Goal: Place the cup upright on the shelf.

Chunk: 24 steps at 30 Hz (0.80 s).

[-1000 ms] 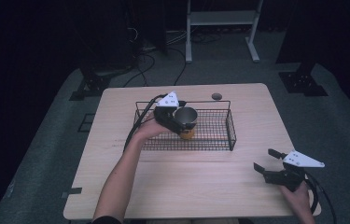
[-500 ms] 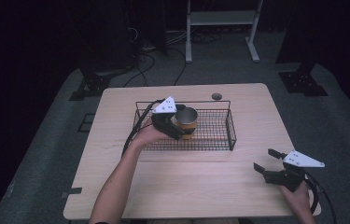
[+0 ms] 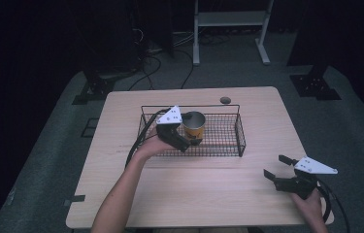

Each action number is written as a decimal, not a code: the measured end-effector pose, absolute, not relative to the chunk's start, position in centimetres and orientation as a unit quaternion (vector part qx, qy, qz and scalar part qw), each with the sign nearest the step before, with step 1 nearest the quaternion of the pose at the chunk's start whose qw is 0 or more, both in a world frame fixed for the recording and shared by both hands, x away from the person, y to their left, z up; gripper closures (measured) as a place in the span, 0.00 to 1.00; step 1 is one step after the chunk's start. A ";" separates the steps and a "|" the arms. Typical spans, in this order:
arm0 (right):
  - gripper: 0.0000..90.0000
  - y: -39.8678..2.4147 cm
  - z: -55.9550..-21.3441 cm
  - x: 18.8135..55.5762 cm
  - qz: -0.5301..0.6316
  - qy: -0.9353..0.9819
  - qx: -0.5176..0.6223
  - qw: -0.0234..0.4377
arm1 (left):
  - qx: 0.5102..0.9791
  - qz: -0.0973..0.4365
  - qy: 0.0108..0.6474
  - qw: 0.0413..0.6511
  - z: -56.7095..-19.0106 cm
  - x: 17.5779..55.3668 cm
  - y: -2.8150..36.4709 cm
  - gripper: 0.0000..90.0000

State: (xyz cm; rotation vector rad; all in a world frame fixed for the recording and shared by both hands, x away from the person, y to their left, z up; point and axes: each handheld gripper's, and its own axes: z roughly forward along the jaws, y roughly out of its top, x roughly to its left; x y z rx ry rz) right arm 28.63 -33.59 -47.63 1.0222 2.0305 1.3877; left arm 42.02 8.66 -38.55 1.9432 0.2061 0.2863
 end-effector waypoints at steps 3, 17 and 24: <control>0.15 -33.6 -47.6 28.6 0.507 0.740 0.373 0.237 | 0.820 0.120 0.087 0.553 -38.7 41.8 8.8 0.00; 0.15 -33.6 -47.6 28.6 0.506 0.740 0.374 0.237 | 0.817 0.119 0.087 0.558 -39.6 39.6 9.4 0.00; 0.15 -33.6 -47.6 28.6 0.506 0.739 0.376 0.237 | 0.811 0.120 0.093 0.566 -39.9 38.4 10.3 0.00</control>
